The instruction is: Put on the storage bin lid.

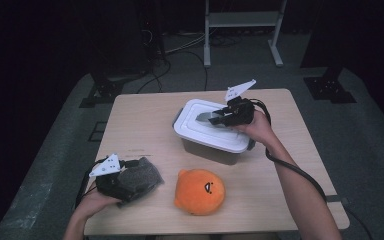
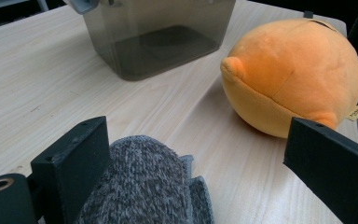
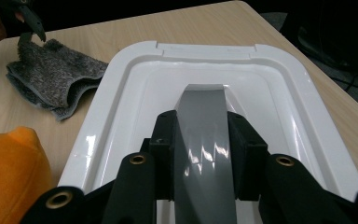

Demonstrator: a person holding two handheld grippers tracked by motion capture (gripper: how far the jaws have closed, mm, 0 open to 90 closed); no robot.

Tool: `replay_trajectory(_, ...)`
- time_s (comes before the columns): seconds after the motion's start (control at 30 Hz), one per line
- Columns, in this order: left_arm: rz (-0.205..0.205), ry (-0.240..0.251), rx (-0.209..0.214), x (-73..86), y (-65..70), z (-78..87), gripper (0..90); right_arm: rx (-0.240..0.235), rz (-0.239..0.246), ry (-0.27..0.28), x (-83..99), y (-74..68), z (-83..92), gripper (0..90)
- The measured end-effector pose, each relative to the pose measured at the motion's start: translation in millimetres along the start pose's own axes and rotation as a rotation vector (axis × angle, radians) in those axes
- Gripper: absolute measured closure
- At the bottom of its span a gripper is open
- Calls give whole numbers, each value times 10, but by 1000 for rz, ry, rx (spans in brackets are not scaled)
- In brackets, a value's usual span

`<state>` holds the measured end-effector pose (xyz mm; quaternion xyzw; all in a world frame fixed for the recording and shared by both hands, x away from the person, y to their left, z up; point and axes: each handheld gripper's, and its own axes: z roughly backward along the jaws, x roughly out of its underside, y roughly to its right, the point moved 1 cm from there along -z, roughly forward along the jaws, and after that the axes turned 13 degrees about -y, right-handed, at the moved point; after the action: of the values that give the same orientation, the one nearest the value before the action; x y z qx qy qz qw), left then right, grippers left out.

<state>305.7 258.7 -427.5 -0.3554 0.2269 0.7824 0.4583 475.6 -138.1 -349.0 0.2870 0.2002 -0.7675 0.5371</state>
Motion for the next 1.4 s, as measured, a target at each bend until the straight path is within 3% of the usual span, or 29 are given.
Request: replay_trajectory(1.4,2,0,9,7,-3,1,61,-21,17,4,-85,-101,-76,657)
